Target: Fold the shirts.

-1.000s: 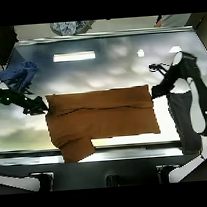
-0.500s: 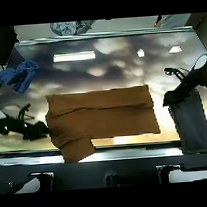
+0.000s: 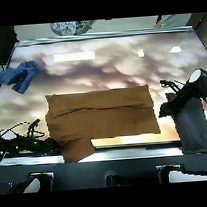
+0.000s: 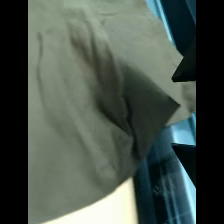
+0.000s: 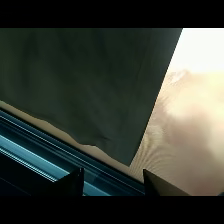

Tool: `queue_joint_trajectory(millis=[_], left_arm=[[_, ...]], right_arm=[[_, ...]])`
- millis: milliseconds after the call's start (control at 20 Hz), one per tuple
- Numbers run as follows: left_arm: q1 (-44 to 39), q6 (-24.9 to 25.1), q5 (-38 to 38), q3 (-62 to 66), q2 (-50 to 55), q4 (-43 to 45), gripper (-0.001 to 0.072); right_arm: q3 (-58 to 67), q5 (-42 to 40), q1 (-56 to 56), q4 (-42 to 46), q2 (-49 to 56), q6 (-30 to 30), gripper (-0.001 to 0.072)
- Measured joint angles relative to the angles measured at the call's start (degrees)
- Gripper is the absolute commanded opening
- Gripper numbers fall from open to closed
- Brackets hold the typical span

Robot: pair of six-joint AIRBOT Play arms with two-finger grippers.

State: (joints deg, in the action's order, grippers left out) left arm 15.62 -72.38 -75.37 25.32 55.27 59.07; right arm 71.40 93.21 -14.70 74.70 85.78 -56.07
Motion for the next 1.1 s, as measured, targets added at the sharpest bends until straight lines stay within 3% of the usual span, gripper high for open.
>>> queue_joint_trajectory(millis=[150, 250, 400, 450, 500, 1100], left_arm=[[-1.6, -0.6, 2.8, -0.7, 0.2, -0.6, 0.0483], [-2.7, -0.8, 5.3, -1.0, 0.7, -0.9, 0.0434], [-4.8, -1.6, 7.6, -1.1, 1.9, -1.0, 0.0106], [-5.5, -1.8, 8.0, -1.1, 2.1, -1.0, 0.0031], [-6.1, -2.0, 8.3, -1.1, 2.3, -1.0, 0.003], [-7.7, -2.6, 7.7, -1.1, 1.4, -1.1, 0.003]], right_arm=[[-0.7, -0.3, 0.0, -0.1, -0.2, 0.2, 0.0493], [-1.0, -0.4, 0.0, -0.3, -0.2, 0.3, 0.0493], [-1.1, -0.3, 0.0, -0.5, -0.3, 0.4, 0.0498], [-1.3, -0.3, 0.0, -0.5, -0.3, 0.4, 0.0517], [-1.6, -0.3, 0.0, -0.5, -0.3, 0.4, 0.0559], [-15.0, -9.8, 0.0, -1.1, 0.5, -0.7, 0.0565]])
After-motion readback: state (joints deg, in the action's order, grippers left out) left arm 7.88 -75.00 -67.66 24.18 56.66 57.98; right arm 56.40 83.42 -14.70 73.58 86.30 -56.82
